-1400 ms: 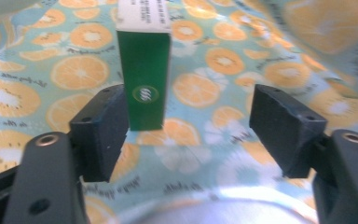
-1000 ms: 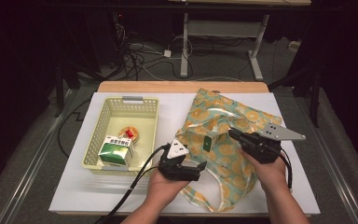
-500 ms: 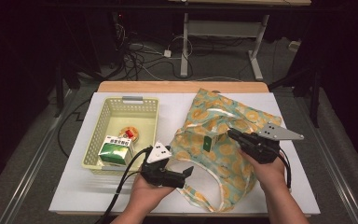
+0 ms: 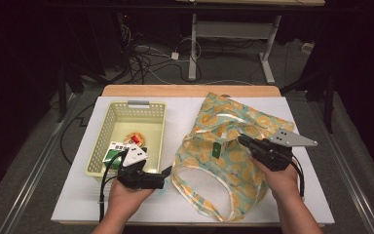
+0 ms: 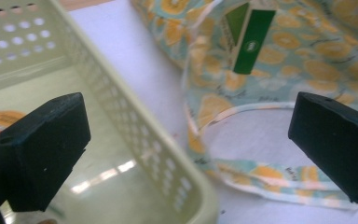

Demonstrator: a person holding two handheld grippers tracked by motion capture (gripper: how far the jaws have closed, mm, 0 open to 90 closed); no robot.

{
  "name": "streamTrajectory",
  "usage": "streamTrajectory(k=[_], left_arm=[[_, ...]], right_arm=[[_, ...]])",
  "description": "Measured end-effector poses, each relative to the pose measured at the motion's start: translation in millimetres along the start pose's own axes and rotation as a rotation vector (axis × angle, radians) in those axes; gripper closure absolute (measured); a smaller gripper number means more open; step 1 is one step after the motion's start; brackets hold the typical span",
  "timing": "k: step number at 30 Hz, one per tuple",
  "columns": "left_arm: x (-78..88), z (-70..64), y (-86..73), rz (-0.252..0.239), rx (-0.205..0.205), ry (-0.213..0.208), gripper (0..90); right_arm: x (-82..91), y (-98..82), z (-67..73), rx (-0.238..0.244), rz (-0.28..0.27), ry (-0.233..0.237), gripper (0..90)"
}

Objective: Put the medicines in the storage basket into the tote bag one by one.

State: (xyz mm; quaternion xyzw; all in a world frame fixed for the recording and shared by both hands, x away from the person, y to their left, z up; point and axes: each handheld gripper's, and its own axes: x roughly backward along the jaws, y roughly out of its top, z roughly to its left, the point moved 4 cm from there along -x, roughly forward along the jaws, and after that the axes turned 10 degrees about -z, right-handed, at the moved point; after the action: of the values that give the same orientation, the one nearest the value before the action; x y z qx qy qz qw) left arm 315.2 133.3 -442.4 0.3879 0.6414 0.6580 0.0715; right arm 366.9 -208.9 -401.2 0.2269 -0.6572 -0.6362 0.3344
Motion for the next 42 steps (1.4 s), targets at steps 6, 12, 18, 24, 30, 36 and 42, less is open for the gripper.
streamTrajectory(k=[6,12,18,24,30,36,42], left_arm=[[9.1,17.2,-1.9,-0.003,0.029,0.035,0.0],[18.3,31.3,-2.0,-0.015,0.051,0.054,0.0],[29.3,47.0,-6.6,-0.005,0.064,0.083,0.0],[41.1,61.7,-10.3,-0.017,0.096,0.124,0.0],[47.8,72.7,-14.1,-0.017,0.117,0.157,0.0],[52.3,81.7,-17.6,-0.013,0.129,0.202,0.0],[47.3,83.3,-20.7,0.013,0.139,0.198,0.0]], right_arm=[[0.0,-0.8,1.0,-0.004,0.004,0.0,90.0],[-0.4,-2.7,0.3,-0.004,0.01,0.001,90.0],[-1.0,-3.7,0.4,-0.008,0.013,0.002,90.0],[-0.4,-3.9,0.2,-0.008,0.013,0.004,90.0],[1.5,-2.2,-0.2,-0.011,0.005,0.003,90.0],[2.5,-2.1,-0.8,-0.014,0.005,0.004,90.0],[1.6,-3.1,-0.2,-0.011,0.009,0.006,90.0]])
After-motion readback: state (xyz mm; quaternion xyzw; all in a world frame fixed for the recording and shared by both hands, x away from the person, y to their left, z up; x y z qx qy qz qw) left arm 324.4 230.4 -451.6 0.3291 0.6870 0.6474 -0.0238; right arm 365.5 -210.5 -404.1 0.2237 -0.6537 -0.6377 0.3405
